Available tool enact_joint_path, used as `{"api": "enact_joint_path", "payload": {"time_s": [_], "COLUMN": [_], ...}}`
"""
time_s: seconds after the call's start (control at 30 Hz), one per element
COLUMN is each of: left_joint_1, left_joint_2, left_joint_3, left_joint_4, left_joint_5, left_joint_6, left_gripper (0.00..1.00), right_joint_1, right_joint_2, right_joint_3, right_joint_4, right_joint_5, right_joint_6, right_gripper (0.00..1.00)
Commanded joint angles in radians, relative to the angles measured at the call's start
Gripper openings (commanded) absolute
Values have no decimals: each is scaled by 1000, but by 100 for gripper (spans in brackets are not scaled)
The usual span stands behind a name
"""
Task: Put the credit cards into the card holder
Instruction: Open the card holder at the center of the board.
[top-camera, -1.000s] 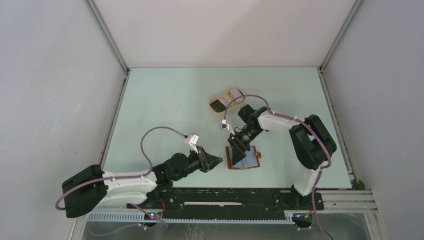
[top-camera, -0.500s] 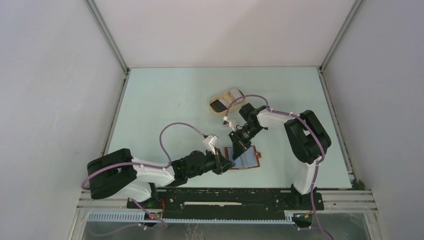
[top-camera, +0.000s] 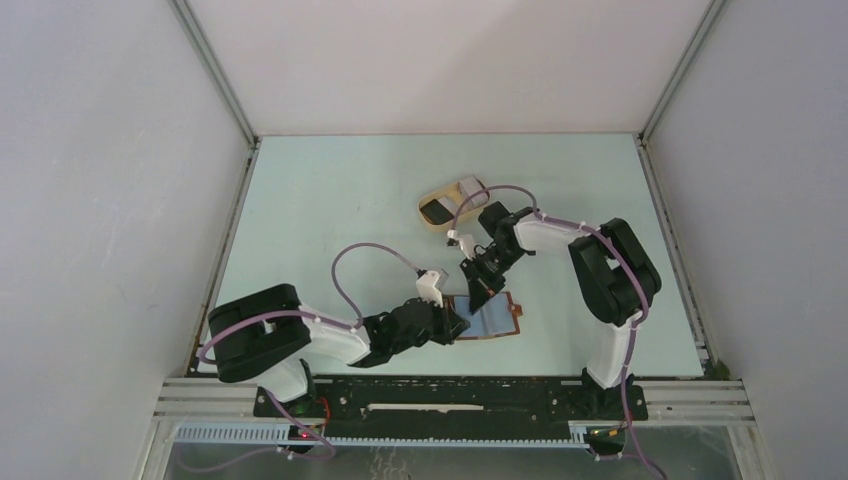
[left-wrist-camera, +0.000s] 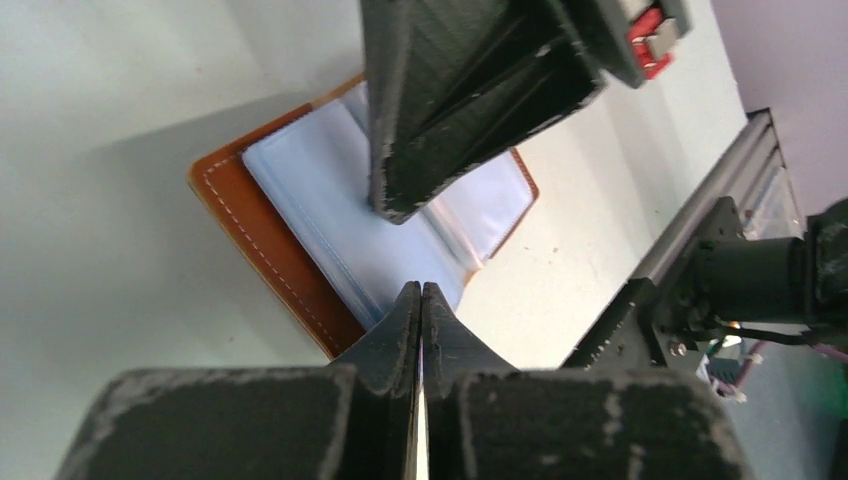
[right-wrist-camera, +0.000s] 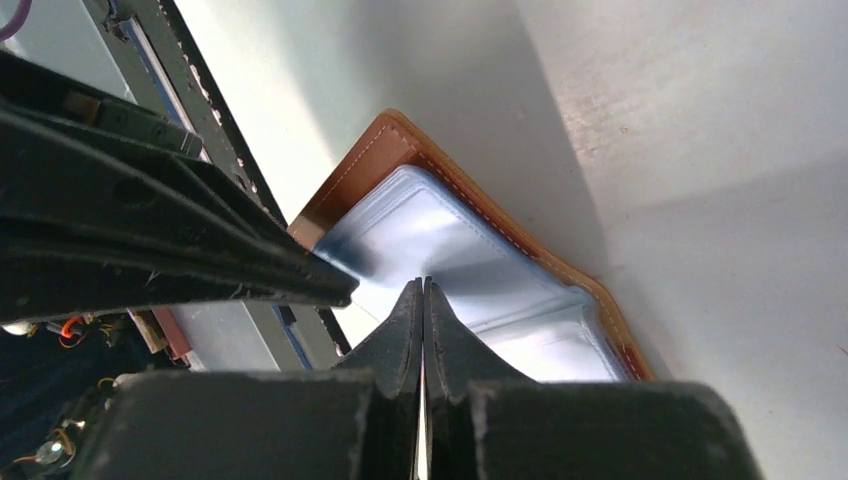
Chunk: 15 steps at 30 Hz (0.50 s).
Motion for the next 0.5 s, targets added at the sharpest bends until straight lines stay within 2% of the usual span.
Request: {"api": "enact_joint_path", "payload": {"time_s": [0.0, 0.23, 0.47], "left_joint_1": [7, 9, 9], "left_joint_2": [14, 14, 14], "left_joint_3": [61, 61, 58], "left_joint_4": [-77, -105, -103], "left_joint_5": [-83, -102, -100], "left_joint_6": [1, -16, -13], "left_gripper": [3, 2, 2], "right_joint_1": [-21, -25, -37], "right_joint_2": [-75, -182, -213], "right_joint_3": [37, -8, -57], "right_joint_4": [-44, -104, -92], "right_joint_5": [26, 203, 310], "right_joint_6": [-60, -182, -198], "right_gripper": [0, 2, 19]}}
